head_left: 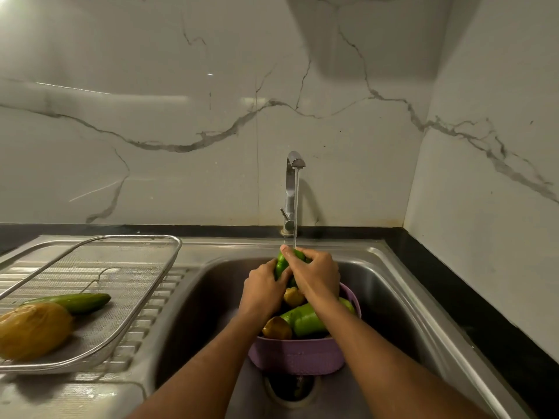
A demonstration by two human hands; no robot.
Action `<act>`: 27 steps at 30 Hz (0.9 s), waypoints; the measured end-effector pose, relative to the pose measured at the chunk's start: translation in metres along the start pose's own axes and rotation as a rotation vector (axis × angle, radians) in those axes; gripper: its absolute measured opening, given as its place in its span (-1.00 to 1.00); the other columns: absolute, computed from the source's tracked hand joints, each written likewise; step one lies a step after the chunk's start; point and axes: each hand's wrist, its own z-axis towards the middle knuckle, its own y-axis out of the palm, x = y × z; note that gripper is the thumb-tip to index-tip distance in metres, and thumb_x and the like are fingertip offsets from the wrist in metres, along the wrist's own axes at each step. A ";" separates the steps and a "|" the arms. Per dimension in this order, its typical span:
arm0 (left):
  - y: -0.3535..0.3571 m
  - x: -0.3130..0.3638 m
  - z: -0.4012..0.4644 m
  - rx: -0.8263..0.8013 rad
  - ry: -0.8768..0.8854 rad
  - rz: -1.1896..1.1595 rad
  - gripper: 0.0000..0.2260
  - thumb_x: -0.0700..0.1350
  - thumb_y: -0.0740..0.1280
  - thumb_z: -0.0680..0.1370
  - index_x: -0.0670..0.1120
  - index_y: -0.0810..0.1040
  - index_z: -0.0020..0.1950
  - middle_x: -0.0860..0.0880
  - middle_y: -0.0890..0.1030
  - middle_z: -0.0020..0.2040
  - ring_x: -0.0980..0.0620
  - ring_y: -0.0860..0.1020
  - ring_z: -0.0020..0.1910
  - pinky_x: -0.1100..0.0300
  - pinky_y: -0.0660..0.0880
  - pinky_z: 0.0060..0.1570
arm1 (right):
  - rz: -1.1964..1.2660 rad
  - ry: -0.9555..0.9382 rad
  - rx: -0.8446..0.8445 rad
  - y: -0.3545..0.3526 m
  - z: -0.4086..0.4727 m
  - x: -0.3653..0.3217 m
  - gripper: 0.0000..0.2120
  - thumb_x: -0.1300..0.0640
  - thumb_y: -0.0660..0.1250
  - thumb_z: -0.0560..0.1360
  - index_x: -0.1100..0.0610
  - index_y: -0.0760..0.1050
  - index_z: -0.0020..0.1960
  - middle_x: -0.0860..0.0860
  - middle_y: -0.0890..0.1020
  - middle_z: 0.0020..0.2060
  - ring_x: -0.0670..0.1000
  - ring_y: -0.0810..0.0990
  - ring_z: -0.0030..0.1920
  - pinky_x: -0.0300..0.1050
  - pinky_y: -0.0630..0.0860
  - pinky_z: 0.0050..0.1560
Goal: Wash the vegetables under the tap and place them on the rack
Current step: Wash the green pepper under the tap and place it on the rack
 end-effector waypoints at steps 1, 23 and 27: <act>0.000 -0.001 0.000 -0.012 0.010 0.006 -0.76 0.13 0.29 0.66 0.05 0.62 0.21 0.07 0.68 -0.13 0.11 0.67 -0.13 -0.04 0.66 0.03 | -0.007 0.013 0.003 0.000 0.001 0.002 -0.62 -0.36 0.39 0.49 -0.05 0.70 -0.14 -0.15 0.68 -0.33 -0.15 0.62 -0.29 -0.12 0.61 -0.26; -0.005 0.001 0.004 -0.130 -0.035 -0.215 -0.80 0.00 0.38 0.64 -0.04 0.61 0.22 -0.02 0.71 -0.10 0.05 0.70 -0.24 0.10 0.68 -0.16 | 0.363 0.169 -0.293 -0.015 0.018 0.016 -0.63 -0.02 0.50 0.53 0.11 0.66 0.28 0.03 0.69 0.16 0.06 0.70 0.06 0.11 0.73 -0.19; -0.007 0.001 0.004 -0.146 -0.061 -0.351 -0.67 -0.10 0.41 0.62 -0.09 0.56 0.38 -0.01 0.70 0.07 0.09 0.71 -0.03 0.15 0.68 -0.07 | 0.500 0.279 -0.320 -0.017 0.019 0.014 -0.72 0.00 0.38 0.63 0.05 0.65 0.29 0.06 0.64 0.16 0.15 0.64 0.13 0.07 0.72 -0.16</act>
